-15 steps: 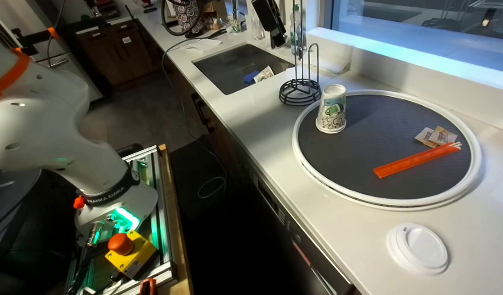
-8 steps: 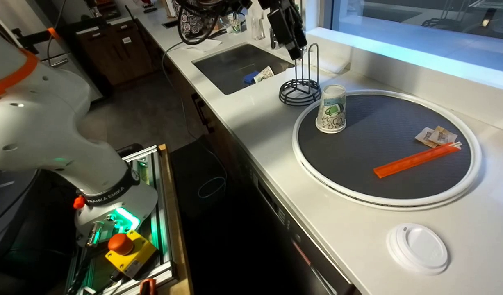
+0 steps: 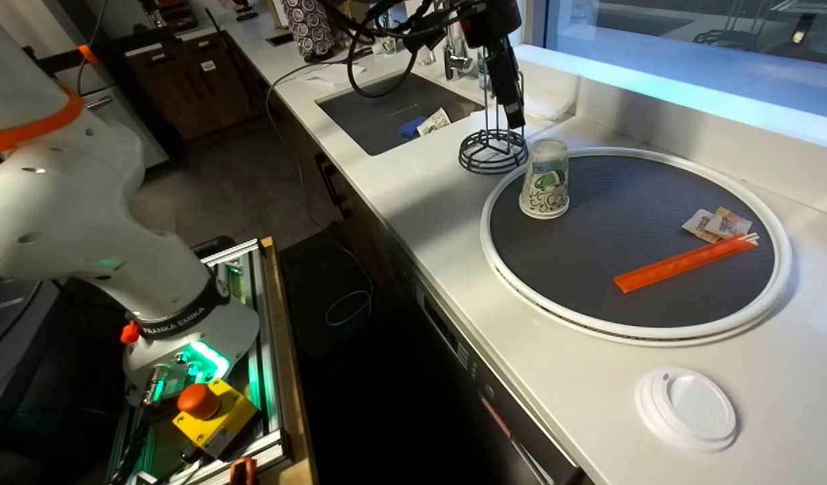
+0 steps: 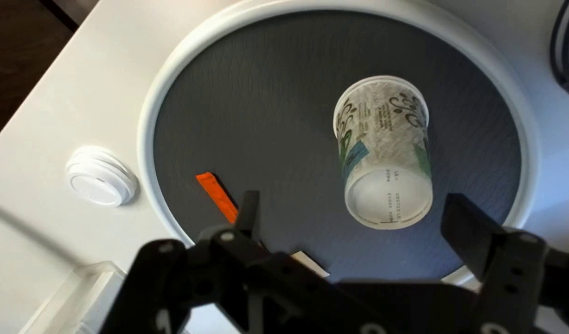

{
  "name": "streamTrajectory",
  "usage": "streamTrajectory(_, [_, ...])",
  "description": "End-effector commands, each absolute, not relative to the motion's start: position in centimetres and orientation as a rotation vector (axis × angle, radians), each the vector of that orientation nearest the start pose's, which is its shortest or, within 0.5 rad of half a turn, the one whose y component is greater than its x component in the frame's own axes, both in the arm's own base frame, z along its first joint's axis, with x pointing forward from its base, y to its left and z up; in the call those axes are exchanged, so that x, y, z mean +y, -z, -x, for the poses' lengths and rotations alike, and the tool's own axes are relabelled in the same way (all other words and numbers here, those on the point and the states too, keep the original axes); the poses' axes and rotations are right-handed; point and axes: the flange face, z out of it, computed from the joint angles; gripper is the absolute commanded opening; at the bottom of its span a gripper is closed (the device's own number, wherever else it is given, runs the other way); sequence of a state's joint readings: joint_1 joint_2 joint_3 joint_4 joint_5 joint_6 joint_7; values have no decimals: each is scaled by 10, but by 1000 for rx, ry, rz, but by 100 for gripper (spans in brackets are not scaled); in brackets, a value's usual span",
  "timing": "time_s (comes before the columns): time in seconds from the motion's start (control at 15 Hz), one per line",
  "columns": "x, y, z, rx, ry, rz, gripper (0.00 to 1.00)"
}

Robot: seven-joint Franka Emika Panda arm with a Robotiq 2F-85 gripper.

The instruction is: Turn the paper cup over and put the orange object inside the paper cup

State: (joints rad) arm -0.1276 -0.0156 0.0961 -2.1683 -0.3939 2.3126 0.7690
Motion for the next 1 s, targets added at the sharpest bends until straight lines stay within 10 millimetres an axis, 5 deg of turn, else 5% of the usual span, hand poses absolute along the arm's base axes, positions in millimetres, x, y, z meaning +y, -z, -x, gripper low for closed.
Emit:
streamTrajectory(0.0, [-33, -401, -560, 882, 385, 3230, 100])
streamTrajectory(0.67, [-57, -357, -568, 1104, 360, 3087, 98])
streamTrajectory(0.93, [-59, -350, -573, 1147, 384, 3031, 67])
